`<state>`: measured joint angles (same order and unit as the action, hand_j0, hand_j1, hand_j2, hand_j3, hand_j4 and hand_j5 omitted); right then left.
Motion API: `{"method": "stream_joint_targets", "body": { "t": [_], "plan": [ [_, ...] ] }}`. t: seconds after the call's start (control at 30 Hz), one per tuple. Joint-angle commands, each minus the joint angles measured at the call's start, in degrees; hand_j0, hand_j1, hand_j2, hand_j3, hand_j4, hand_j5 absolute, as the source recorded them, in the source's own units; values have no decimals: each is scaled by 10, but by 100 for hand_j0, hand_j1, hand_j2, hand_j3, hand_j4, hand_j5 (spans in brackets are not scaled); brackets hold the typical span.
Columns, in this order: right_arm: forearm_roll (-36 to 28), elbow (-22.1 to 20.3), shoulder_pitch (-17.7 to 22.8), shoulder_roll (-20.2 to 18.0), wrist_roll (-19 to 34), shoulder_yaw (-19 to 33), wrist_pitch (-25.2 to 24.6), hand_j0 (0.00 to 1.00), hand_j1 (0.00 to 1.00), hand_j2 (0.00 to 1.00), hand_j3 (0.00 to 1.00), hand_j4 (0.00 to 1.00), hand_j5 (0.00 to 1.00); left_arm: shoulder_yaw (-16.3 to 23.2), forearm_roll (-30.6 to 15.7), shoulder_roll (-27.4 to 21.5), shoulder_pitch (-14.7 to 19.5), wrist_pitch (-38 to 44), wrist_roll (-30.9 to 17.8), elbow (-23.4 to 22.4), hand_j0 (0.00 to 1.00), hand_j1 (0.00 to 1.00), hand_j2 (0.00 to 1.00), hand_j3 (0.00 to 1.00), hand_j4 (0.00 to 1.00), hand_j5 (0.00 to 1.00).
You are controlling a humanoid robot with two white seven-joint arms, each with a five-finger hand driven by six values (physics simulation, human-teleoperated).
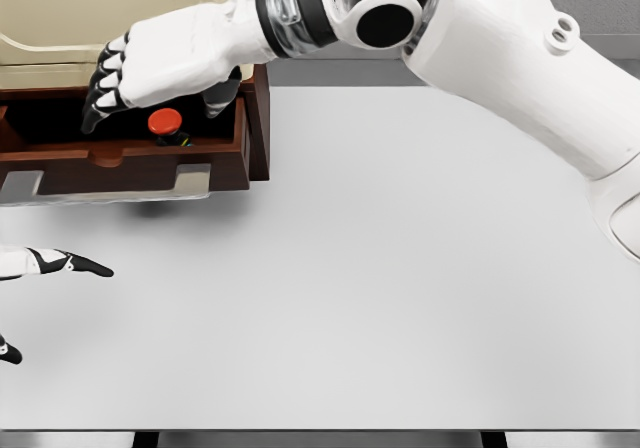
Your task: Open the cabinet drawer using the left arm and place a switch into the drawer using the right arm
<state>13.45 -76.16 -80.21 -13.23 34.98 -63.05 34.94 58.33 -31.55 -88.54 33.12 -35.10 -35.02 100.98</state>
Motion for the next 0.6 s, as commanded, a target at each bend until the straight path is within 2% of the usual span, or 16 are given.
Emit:
{"method": "stream_joint_targets", "body": {
  "t": [0.0, 0.07, 0.1, 0.2, 0.27, 0.3, 0.37, 0.57],
  "plan": [
    [2, -100, 5, -106, 0, 25, 1, 100, 100, 100, 100, 100, 100, -1, -5, 1, 0, 1, 0, 0, 100, 100, 100, 100, 100, 100],
    [3, -103, 52, -183, 0, 39, 1, 100, 100, 100, 100, 100, 100, -2, -6, 6, 0, 1, 0, 0, 100, 100, 100, 100, 100, 100],
    [2, -103, 82, -220, 0, 64, 1, 100, 100, 100, 100, 100, 100, -2, -6, 14, 0, 1, 0, 0, 100, 100, 100, 100, 100, 100],
    [1, -102, 193, -340, 0, 173, 1, 100, 100, 100, 100, 100, 100, -8, -7, 45, 2, 1, 0, 0, 100, 100, 100, 100, 100, 100],
    [2, -100, 267, -392, 0, 246, 1, 100, 100, 100, 100, 100, 100, -14, -6, 80, 6, 1, 0, 0, 100, 100, 100, 100, 100, 100],
    [3, -98, 305, -394, 0, 283, 1, 100, 100, 100, 100, 100, 100, -14, -6, 90, 7, 1, 0, 0, 100, 100, 100, 100, 100, 100],
    [3, -95, 334, -403, 0, 289, 1, 100, 100, 100, 100, 100, 100, -15, -6, 98, 7, 1, 0, 0, 100, 100, 100, 100, 100, 100],
    [5, -94, 359, -404, 0, 289, 1, 100, 100, 100, 100, 100, 100, -16, -6, 104, 7, 1, 0, 0, 100, 100, 100, 100, 100, 100]
  ]
}}
